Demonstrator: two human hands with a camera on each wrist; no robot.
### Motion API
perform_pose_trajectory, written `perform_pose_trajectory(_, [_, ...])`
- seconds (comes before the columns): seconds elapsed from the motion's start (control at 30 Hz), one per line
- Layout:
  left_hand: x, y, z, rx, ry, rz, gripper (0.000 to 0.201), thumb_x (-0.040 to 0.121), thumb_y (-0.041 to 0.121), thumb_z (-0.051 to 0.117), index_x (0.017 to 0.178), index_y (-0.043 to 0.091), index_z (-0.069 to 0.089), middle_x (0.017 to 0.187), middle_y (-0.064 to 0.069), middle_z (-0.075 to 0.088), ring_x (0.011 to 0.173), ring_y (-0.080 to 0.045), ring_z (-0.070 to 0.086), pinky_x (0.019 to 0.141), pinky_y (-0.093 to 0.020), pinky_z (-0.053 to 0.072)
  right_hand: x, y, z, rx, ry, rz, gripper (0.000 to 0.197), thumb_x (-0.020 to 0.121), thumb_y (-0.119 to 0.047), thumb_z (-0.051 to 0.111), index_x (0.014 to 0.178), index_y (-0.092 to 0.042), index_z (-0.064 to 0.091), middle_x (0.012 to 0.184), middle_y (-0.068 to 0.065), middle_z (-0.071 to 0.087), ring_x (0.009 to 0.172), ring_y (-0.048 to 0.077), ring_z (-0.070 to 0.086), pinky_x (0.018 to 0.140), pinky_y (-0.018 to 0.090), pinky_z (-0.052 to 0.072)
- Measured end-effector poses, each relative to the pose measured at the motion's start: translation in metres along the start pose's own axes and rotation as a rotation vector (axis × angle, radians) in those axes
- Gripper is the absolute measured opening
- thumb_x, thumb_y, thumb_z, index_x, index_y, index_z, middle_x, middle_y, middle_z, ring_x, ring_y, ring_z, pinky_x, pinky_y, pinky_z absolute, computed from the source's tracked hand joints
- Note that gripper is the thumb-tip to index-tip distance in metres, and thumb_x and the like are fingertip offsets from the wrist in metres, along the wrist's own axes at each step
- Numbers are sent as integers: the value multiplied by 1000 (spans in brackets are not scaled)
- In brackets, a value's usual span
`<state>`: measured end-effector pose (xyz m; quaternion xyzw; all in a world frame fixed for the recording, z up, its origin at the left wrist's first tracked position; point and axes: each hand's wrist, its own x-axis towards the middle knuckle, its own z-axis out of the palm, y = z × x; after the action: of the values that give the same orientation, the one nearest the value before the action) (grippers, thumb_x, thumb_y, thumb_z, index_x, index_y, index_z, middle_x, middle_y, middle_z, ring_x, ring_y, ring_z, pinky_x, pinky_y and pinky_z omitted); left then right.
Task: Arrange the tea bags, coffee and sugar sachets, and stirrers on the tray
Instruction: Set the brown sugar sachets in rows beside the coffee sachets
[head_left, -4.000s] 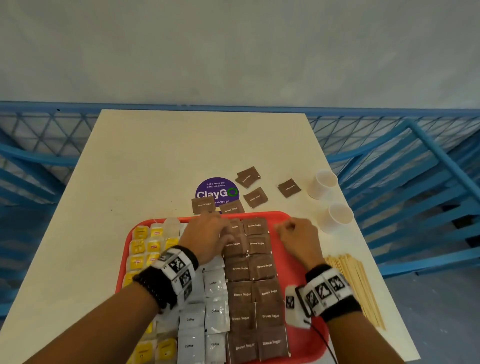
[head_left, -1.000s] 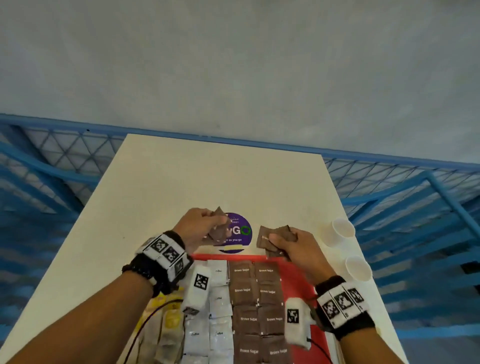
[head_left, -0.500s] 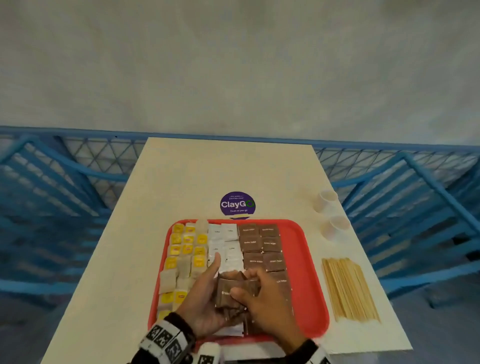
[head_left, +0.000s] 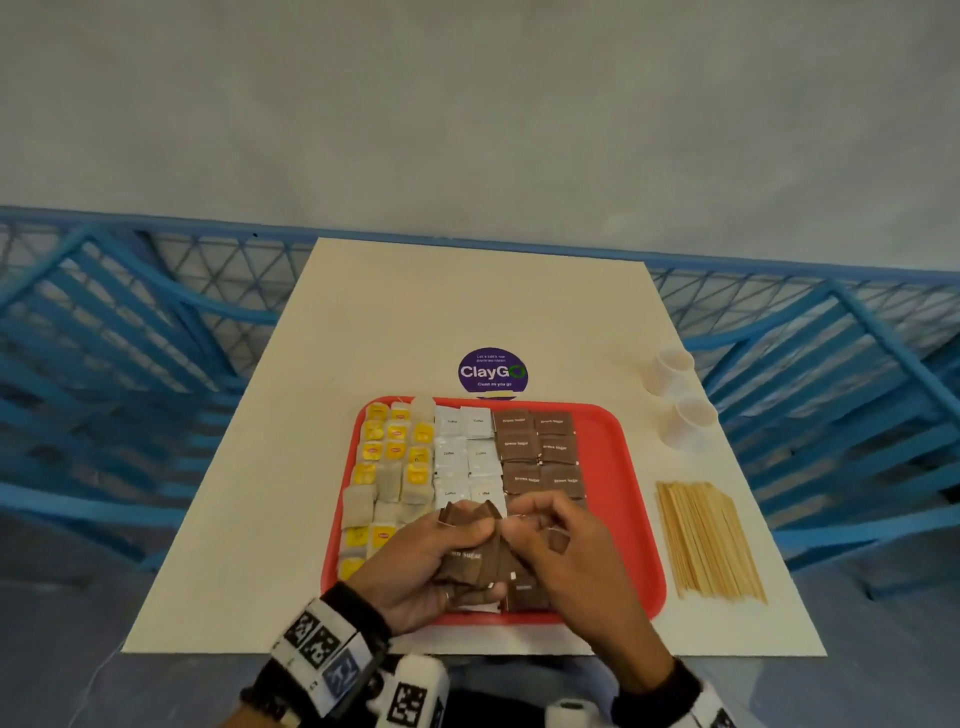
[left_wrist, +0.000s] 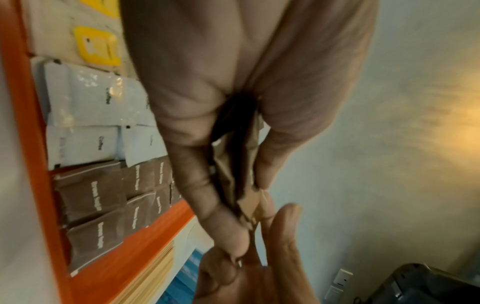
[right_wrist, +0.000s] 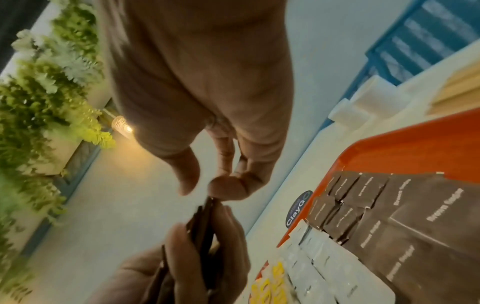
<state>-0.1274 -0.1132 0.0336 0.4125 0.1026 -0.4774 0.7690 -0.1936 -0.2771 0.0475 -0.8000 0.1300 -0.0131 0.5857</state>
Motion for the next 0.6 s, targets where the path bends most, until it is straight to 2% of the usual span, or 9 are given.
perform_pose_trajectory(0.13, [-3,5,1,65,-7,82,17,87,11,71,98,7,59,97,-21,67,83,-30,70,57,-37,62,-2,-8,-1,17,1,-27,6,85,-23,76,84,-20,72,76,3,72,73,27,68,69,37,56])
perform_pose_trajectory(0.2, [-3,8,3,76,-23,96,18,85,9,73,95,7,58,92,-20,67,80,-30,70,57,-38,62,1,-9,-1,31,49,-34,8,86,-22,75,79,-18,74,74,1,74,71,22,70,68,37,57])
perform_pose_trajectory(0.27, [-6,11,7,46,-43,104,8,84,5,70,88,7,63,95,-21,68,80,-32,71,57,-40,62,2,-10,-4,69,80,-21,10,87,-21,74,78,-18,75,74,0,74,69,16,70,65,33,57])
perform_pose_trajectory(0.33, [-8,15,6,16,-43,115,7,84,1,65,83,8,66,96,-22,70,77,-32,72,55,-41,62,4,-11,-10,123,101,6,12,88,-22,72,77,-18,75,74,4,74,66,16,67,60,30,54])
perform_pose_trajectory(0.4, [-10,19,3,21,-47,142,11,85,-2,64,93,6,62,97,-23,69,75,-33,71,52,-39,61,7,-14,-16,217,145,53,13,89,-22,70,80,-14,74,76,10,73,65,18,64,54,27,53])
perform_pose_trajectory(0.5, [-12,27,-3,99,-66,198,26,88,-5,61,111,7,63,102,-22,66,76,-32,67,46,-32,55,11,-18,-26,278,211,77,15,91,-20,67,84,-10,73,78,9,73,60,16,62,52,26,52])
perform_pose_trajectory(0.6, [-15,35,3,277,-32,231,24,87,3,68,110,11,70,99,-16,66,69,-25,61,43,-26,47,12,-21,-30,258,239,27,15,92,-22,67,84,-11,72,71,6,70,56,14,60,54,29,52])
